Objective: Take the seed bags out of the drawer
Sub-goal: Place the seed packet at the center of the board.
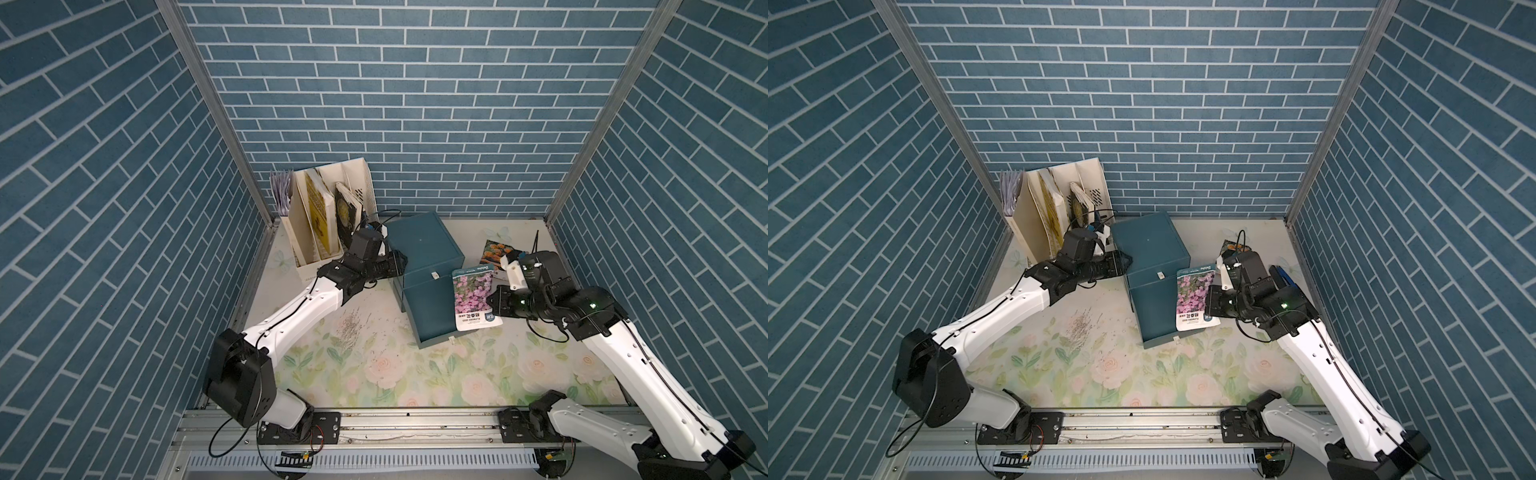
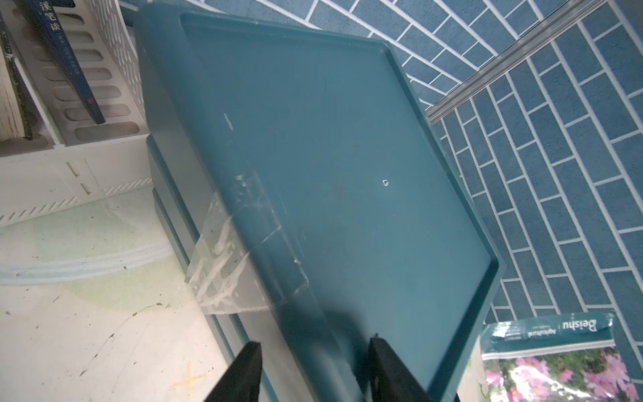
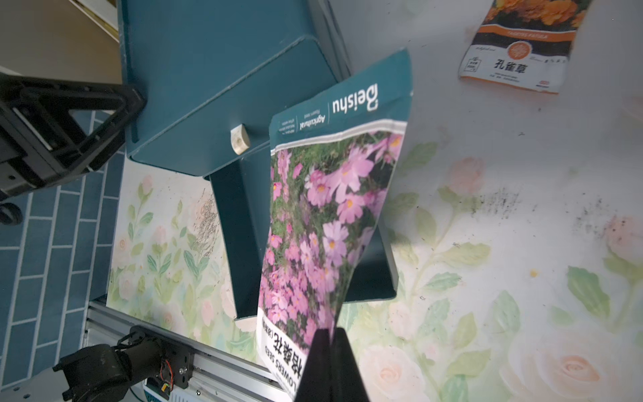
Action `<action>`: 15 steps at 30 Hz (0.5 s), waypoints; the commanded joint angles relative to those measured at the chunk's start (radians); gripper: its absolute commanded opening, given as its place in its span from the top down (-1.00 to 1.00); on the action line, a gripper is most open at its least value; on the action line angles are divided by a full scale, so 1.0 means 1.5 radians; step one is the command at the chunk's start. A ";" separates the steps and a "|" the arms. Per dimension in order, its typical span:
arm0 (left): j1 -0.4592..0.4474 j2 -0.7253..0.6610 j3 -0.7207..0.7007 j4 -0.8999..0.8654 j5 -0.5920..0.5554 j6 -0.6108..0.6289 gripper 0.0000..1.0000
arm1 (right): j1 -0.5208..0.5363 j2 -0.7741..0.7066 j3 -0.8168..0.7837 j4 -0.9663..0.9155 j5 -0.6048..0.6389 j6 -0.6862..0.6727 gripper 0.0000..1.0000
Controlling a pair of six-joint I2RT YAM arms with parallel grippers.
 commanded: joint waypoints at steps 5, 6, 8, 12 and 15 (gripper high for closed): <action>0.004 0.002 0.005 -0.057 -0.011 0.012 -0.06 | -0.061 0.002 0.034 -0.044 0.053 -0.035 1.00; 0.002 0.003 0.006 -0.058 -0.010 0.012 -0.06 | -0.074 0.005 0.036 -0.040 0.052 -0.040 1.00; 0.003 0.004 0.006 -0.056 -0.008 0.012 -0.06 | -0.097 0.012 0.043 -0.031 0.051 -0.048 1.00; 0.002 0.008 0.012 -0.058 -0.009 0.014 -0.06 | -0.141 0.028 0.050 -0.006 0.049 -0.069 1.00; 0.003 0.012 0.014 -0.056 -0.006 0.014 -0.06 | -0.174 0.047 0.046 0.029 0.040 -0.080 1.00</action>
